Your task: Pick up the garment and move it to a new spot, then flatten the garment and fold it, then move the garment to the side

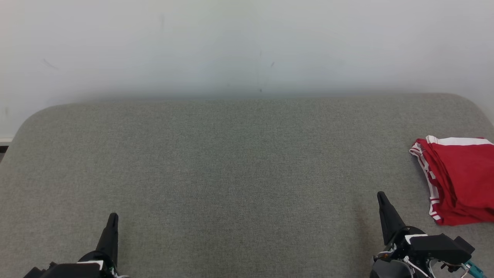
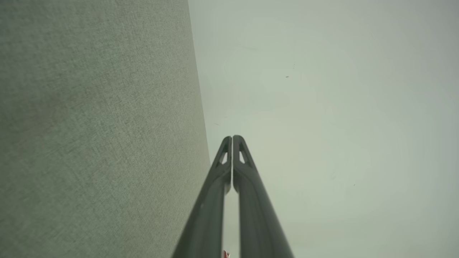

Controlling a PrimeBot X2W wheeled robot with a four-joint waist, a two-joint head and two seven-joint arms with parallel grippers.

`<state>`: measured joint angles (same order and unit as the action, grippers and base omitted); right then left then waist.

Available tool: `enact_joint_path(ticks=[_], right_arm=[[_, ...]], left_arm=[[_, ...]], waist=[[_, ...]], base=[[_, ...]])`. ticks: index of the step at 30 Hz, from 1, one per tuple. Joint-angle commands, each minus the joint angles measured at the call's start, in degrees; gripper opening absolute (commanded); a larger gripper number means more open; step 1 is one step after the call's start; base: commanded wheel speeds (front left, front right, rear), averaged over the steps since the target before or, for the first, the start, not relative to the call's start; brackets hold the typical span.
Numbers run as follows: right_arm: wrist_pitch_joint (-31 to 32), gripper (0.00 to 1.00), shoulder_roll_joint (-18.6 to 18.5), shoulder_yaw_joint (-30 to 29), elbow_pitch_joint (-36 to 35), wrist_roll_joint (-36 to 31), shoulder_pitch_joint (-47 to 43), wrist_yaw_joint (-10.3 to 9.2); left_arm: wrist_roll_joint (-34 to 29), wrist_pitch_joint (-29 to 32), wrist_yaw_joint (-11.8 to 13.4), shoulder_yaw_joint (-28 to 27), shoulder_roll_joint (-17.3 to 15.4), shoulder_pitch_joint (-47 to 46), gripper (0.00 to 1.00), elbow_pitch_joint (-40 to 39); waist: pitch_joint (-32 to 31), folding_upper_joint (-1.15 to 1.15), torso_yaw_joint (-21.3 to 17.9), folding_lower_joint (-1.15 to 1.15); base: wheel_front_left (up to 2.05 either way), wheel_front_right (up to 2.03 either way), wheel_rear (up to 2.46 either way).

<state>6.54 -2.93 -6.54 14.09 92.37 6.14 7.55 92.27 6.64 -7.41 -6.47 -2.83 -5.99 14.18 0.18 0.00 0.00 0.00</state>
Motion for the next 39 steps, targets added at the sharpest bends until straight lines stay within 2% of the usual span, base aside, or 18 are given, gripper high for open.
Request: enact_joint_path(ticks=[1,39], right_arm=[[0.1,0.00,0.1,0.0,-0.1,0.1,0.2,-0.12],[0.1,0.00,0.1,0.0,-0.1,0.1,0.2,-0.12]], left_arm=[[0.3,0.0,-0.2,-0.2,-0.1,-0.6,0.00,-0.2],[0.3,0.0,-0.2,-0.2,-0.1,-0.5,0.00,-0.2]], waist=[[0.0,0.00,0.0,0.00],[0.0,0.00,0.0,0.00]], base=[[0.00,0.00,0.00],[0.00,0.00,0.00]])
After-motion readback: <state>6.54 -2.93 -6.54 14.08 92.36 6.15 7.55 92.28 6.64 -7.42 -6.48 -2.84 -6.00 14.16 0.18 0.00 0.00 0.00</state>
